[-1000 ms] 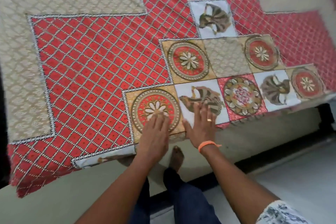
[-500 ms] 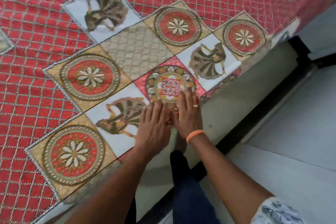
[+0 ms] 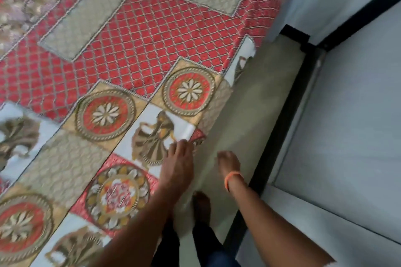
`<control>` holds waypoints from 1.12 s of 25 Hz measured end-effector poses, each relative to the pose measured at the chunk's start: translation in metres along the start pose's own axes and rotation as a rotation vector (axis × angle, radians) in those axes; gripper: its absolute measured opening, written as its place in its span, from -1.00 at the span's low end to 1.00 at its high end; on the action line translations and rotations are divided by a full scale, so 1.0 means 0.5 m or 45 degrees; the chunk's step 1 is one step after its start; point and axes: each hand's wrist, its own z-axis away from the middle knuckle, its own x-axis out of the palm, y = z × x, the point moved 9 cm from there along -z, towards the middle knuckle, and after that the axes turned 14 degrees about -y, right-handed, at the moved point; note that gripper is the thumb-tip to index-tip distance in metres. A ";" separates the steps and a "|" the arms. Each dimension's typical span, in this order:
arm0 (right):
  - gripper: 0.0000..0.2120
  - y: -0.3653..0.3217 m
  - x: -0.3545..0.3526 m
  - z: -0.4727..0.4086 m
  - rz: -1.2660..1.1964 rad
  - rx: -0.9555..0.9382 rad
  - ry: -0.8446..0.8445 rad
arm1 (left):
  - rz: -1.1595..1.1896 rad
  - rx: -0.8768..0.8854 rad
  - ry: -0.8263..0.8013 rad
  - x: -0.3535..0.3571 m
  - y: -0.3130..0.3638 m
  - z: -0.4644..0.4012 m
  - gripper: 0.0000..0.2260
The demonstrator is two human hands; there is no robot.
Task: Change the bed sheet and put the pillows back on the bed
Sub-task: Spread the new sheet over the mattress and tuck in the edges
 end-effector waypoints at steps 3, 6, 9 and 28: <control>-0.72 -0.161 -0.065 -0.105 -0.473 -0.079 0.046 | -0.005 0.024 0.066 -0.083 0.008 -0.151 -0.61; -0.59 -0.251 -0.122 -0.184 -0.800 -0.018 0.094 | 0.081 0.040 0.127 -0.142 0.021 -0.263 -0.70; -0.46 -0.291 -0.212 -0.274 -0.978 -0.016 0.176 | 0.034 0.090 0.190 -0.193 0.056 -0.395 -0.82; -0.58 -0.401 -0.486 -0.527 -1.391 0.015 0.051 | -0.231 0.252 0.204 -0.340 0.289 -0.775 -0.45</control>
